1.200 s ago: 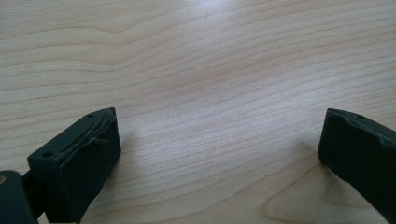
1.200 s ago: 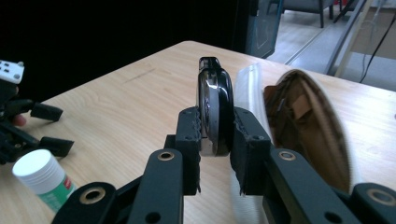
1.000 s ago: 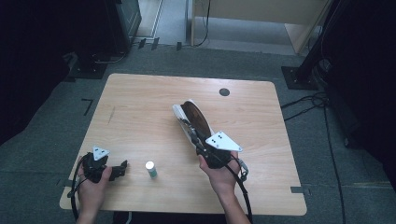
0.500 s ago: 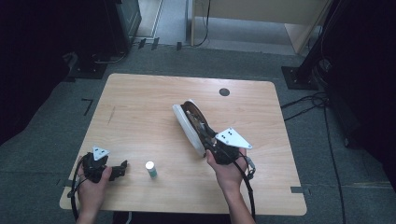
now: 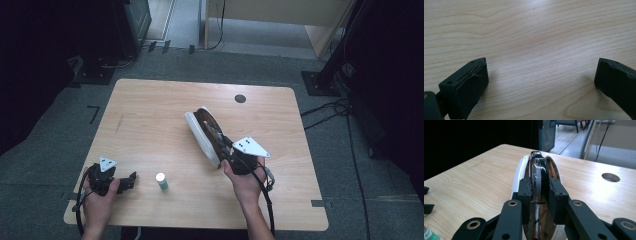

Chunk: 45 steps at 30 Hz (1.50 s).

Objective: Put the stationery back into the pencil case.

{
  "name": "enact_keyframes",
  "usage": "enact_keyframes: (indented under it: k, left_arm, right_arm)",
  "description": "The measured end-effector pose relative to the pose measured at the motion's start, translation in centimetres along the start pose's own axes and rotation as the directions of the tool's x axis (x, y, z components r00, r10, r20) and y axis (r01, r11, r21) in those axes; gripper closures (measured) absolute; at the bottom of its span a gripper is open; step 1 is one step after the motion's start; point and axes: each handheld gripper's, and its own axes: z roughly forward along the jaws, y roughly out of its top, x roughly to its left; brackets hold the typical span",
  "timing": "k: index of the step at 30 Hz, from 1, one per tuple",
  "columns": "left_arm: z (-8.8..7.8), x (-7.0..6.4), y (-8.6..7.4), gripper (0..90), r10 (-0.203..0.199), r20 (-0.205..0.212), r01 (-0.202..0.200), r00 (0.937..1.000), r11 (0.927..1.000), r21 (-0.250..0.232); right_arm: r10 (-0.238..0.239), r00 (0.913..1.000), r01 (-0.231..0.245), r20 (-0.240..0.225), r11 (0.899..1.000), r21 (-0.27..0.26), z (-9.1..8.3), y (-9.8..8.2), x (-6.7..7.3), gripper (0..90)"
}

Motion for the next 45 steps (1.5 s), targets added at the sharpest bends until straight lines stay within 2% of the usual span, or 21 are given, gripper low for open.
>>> enact_keyframes:
  k: [17,22,29,35,39,45]
  left_arm:
    - [0.0,0.0,0.0,0.0,0.0,0.0,0.0,1.0,1.0,0.0]
    - [0.0,0.0,0.0,0.0,0.001,0.0,-0.001,1.0,1.0,0.0]
    - [0.0,0.0,0.0,0.0,0.001,0.0,-0.001,1.0,1.0,0.0]
    - [0.0,0.0,0.0,0.0,-0.001,0.0,0.001,1.0,1.0,-0.001]
    - [0.0,0.0,0.0,0.0,0.0,0.0,0.0,1.0,1.0,0.0]
    - [0.0,0.0,0.0,0.0,0.001,0.0,-0.001,1.0,1.0,0.001]
  right_arm:
    - [0.017,0.9998,-0.017,0.007,1.0,0.008,0.4,-0.4,-0.1,74.3]
    - [0.002,0.9999,-0.002,0.01,1.0,0.031,0.9,-0.6,0.0,74.5]
    - [0.015,0.9998,-0.016,0.012,0.999,0.034,1.2,-0.8,-0.2,74.5]
    - [0.017,0.9998,-0.017,0.012,0.998,0.061,2.3,-0.6,-0.3,74.4]
    - [0.022,0.9995,-0.023,0.022,0.998,0.062,2.8,-0.7,-0.4,75.6]
    - [0.027,0.9995,-0.027,0.017,0.999,0.045,2.7,-0.4,-0.5,77.9]
